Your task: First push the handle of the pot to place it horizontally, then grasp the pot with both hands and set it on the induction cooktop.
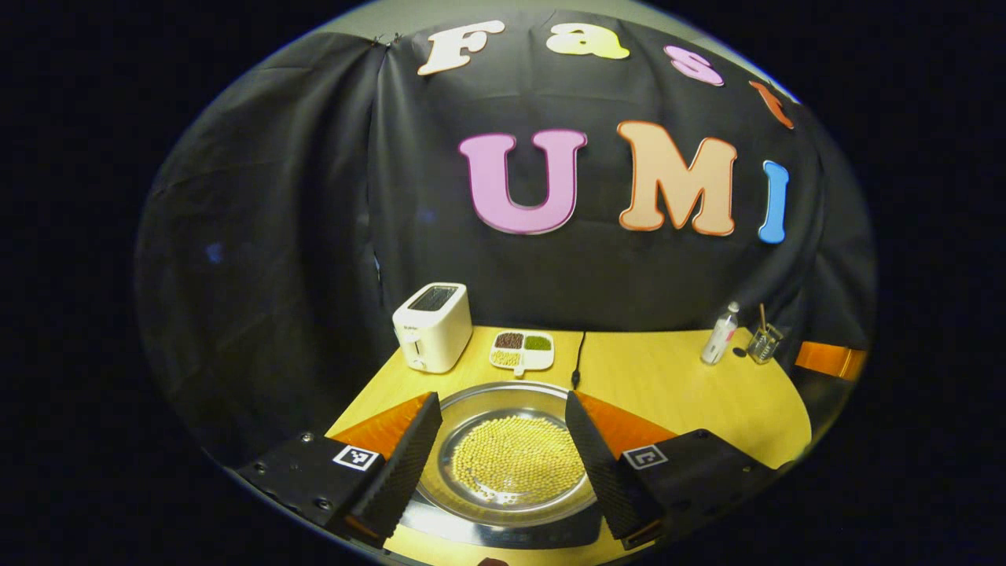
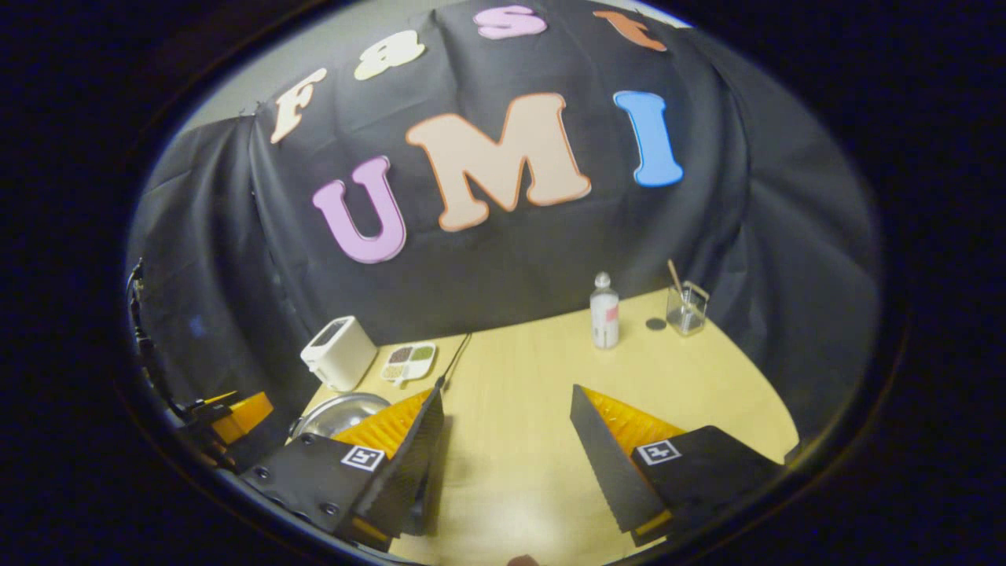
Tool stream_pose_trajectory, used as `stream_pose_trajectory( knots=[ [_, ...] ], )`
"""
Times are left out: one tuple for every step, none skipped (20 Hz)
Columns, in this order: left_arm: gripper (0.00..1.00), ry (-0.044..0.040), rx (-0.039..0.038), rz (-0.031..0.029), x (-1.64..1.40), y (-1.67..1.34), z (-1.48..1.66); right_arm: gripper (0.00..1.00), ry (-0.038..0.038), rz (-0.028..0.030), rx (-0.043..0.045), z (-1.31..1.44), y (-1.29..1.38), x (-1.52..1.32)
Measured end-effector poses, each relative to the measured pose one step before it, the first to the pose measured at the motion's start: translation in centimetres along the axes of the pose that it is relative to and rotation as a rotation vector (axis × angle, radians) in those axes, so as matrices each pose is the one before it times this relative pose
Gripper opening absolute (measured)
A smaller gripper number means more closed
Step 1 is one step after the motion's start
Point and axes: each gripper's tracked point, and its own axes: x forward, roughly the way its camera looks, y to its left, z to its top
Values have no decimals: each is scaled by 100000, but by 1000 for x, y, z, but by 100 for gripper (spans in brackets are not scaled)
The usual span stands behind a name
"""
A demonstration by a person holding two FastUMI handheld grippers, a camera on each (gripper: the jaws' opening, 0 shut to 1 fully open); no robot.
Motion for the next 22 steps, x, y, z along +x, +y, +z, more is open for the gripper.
stream_pose_trajectory(
  knots=[
    [96, -3485, -858, -198, -970, -1051, 1144, 92, -3564, 526, -1960, 1378, -679, -866],
    [96, -3494, -459, -33, -822, -1046, 1061, 92, -3370, 363, -2134, 1470, -788, -928],
    [96, -3533, 10, 144, -936, -925, 1045, 92, -2990, 309, -1871, 1308, -620, -954],
    [96, -3401, 418, 77, -1171, -1131, 1046, 92, -2557, 622, -1245, 1184, -606, -823],
    [94, -2908, 336, 341, -888, -901, 1034, 92, -2282, 859, -707, 726, -300, -587],
    [96, -3040, 178, 255, -860, -782, 1008, 92, -2446, 988, -416, 888, -387, -645],
    [96, -1428, 92, -145, -681, -733, 578, 93, -2306, 1128, -330, 802, -187, -624],
    [94, -1529, 174, 296, -693, -618, 253, 93, -1991, 1055, -206, 692, -281, -536],
    [96, -992, 204, 405, -562, -529, 219, 92, -1770, 783, -153, 540, -288, -517],
    [96, -1404, 68, 275, -527, -491, 328, 92, -1750, 908, -119, 515, -229, -580],
    [93, -1265, -364, 403, -652, -455, 269, 92, -1767, 720, -233, 434, -301, -600],
    [96, -861, -557, 335, -490, -329, 99, 92, -1482, 401, -186, 479, -436, -535],
    [96, -768, -648, 113, -540, -438, 78, 92, -1052, 518, -68, 196, -362, -416],
    [96, -217, -445, 212, -509, -504, -54, 99, -637, 530, 325, 171, -285, -488],
    [96, -262, -91, 473, -295, -281, 53, 99, -397, 614, 793, 14, -256, -371],
    [96, 89, 158, 498, -437, -186, -100, 99, -447, 854, 870, 146, -245, -457],
    [96, 204, 429, 405, -436, -289, -81, 99, -557, 565, 725, 42, -284, -336],
    [93, -103, 552, 604, -454, -228, -53, 92, -170, 537, 389, 5, -339, -298],
    [96, 42, 496, 397, -385, -243, -4, 92, 105, 515, -240, 671, -203, -526],
    [93, -334, 363, 103, -432, -437, -35, 92, 33, 310, -381, 211, -352, -347],
    [96, -322, 244, -39, -407, -393, 51, 92, -100, 225, -561, 6, -282, -202],
    [94, -424, 99, -176, -423, -440, 67, 92, -384, 60, -303, 191, -264, -212]
  ],
)
